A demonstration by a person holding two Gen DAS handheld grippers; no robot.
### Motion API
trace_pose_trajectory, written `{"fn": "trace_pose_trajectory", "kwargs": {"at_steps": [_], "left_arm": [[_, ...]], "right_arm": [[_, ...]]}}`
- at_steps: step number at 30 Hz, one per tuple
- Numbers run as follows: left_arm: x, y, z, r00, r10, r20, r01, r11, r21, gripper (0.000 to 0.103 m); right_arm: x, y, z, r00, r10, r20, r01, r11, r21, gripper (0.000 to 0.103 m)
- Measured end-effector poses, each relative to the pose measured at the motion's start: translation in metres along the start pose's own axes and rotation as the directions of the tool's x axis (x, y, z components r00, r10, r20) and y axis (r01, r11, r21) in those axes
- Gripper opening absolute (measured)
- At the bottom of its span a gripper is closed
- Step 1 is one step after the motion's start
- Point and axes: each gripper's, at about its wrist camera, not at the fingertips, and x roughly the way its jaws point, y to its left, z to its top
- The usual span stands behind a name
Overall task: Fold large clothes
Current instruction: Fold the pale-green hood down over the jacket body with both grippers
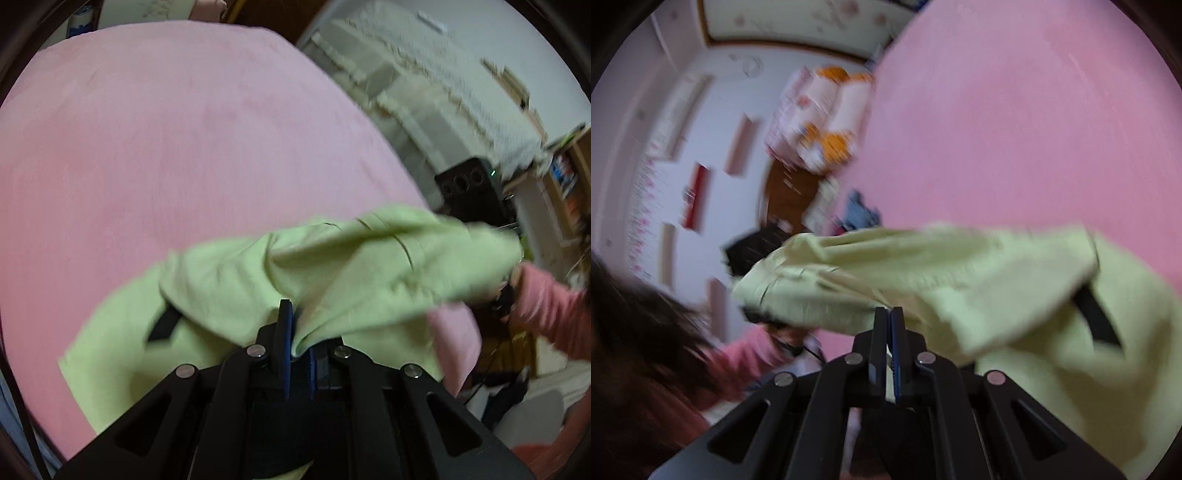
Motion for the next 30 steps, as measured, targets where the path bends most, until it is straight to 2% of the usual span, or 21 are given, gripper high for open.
{"fn": "trace_pose_trajectory", "kwargs": {"at_steps": [3,5,8,11,13,14,16,18,19,20,21,22,23,24,26,28,29,30], "left_arm": [[0.023,-0.007,-0.037,0.998,0.047,-0.049,-0.048,0.999,-0.016,0.005],[0.042,-0.011,-0.060,0.988,0.131,-0.083,-0.129,0.991,0.022,0.006],[0.058,-0.010,-0.088,0.969,0.232,-0.080,-0.227,0.971,0.073,0.006],[0.070,-0.014,-0.105,0.948,0.312,-0.057,-0.306,0.947,0.103,0.007],[0.083,-0.019,-0.109,0.927,0.369,-0.058,-0.361,0.925,0.119,0.008],[0.091,-0.021,-0.109,0.909,0.411,-0.073,-0.399,0.907,0.130,0.008],[0.096,-0.031,-0.106,0.883,0.462,-0.088,-0.446,0.882,0.152,0.009],[0.098,-0.038,-0.104,0.860,0.501,-0.096,-0.483,0.860,0.162,0.010],[0.096,-0.043,-0.103,0.839,0.533,-0.108,-0.513,0.842,0.167,0.013],[0.098,-0.047,-0.106,0.824,0.553,-0.121,-0.531,0.829,0.173,0.021],[0.095,-0.052,-0.105,0.798,0.585,-0.146,-0.561,0.809,0.177,0.026],[0.093,-0.057,-0.104,0.781,0.602,-0.165,-0.579,0.797,0.172,0.043],[0.086,-0.061,-0.103,0.775,0.610,-0.168,-0.588,0.792,0.165,0.055],[0.078,-0.066,-0.104,0.774,0.614,-0.158,-0.594,0.789,0.156,0.056],[0.058,-0.081,-0.103,0.781,0.610,-0.133,-0.597,0.792,0.128,0.056],[0.031,-0.094,-0.103,0.808,0.581,-0.097,-0.577,0.814,0.073,0.058],[0.024,-0.100,-0.105,0.821,0.565,-0.080,-0.563,0.825,0.046,0.063],[0.020,-0.107,-0.105,0.835,0.547,-0.063,-0.547,0.837,0.016,0.064]], "right_arm": [[0.022,-0.006,-0.040,0.987,-0.145,-0.075,0.143,0.989,-0.031,0.002],[0.040,-0.011,-0.065,0.956,-0.272,-0.105,0.265,0.961,-0.081,0.002],[0.052,-0.030,-0.087,0.934,-0.345,-0.096,0.338,0.938,-0.078,0.002],[0.066,-0.038,-0.103,0.881,-0.467,-0.079,0.453,0.879,-0.146,0.002],[0.077,-0.030,-0.110,0.829,-0.556,-0.062,0.533,0.818,-0.218,0.002],[0.079,-0.026,-0.110,0.816,-0.575,-0.057,0.550,0.803,-0.230,0.002],[0.083,-0.018,-0.109,0.780,-0.623,-0.061,0.592,0.765,-0.252,0.002],[0.079,-0.020,-0.109,0.765,-0.640,-0.075,0.607,0.754,-0.250,0.004],[0.077,-0.020,-0.109,0.760,-0.645,-0.080,0.613,0.752,-0.243,0.004],[0.073,-0.019,-0.108,0.758,-0.647,-0.084,0.619,0.754,-0.220,0.006],[0.067,-0.018,-0.108,0.760,-0.644,-0.089,0.621,0.759,-0.197,0.011],[0.064,-0.015,-0.107,0.761,-0.642,-0.093,0.622,0.763,-0.176,0.016],[0.053,-0.012,-0.112,0.766,-0.636,-0.094,0.620,0.770,-0.150,0.036],[0.046,-0.008,-0.114,0.775,-0.627,-0.085,0.614,0.777,-0.138,0.052],[0.032,0.006,-0.119,0.790,-0.612,-0.039,0.604,0.787,-0.127,0.053],[0.013,0.020,-0.126,0.810,-0.587,0.007,0.584,0.805,-0.107,0.053],[0.004,0.027,-0.130,0.828,-0.559,0.038,0.560,0.824,-0.086,0.053],[0.000,0.031,-0.134,0.843,-0.535,0.060,0.538,0.839,-0.073,0.053]]}}
